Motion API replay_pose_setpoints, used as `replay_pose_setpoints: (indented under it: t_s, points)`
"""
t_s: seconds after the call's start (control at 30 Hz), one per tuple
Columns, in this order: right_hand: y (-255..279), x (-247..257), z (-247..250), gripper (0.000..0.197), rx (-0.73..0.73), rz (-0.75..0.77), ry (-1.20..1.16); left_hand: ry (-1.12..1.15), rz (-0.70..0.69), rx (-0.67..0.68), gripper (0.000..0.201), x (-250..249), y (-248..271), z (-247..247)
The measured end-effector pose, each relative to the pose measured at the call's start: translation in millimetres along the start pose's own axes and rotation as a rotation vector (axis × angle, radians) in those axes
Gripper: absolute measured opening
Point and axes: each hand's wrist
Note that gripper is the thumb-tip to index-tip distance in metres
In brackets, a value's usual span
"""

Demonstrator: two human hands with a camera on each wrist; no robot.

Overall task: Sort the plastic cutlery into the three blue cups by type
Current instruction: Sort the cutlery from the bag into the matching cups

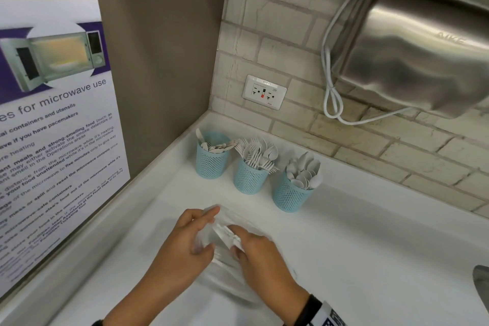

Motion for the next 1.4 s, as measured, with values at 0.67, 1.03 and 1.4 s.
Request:
replay_pose_setpoints:
  t_s: [0.67, 1.03, 1.4]
  points:
    - [2.9, 1.1, 27.4, 0.038, 0.057, -0.046, -0.010, -0.064, 0.089, 0.046, 0.064, 5.5, -0.1, 3.5]
    - [7.5, 2.9, 23.4, 0.048, 0.082, -0.044, -0.257, -0.067, 0.111, 0.072, 0.064, 8.0, 0.6, 5.5]
    - [-2.8, -8.1, -10.9, 0.037, 0.375, -0.006, 0.121, -0.065, 0.132, 0.120, 0.066, 8.2, 3.0, 3.8]
Point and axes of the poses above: each hand's wrist, its own y-axis away from the middle knuckle, its own z-axis out of the back of the hand, x = y × z, and after that the axes turned 15 degrees about y, right-handed
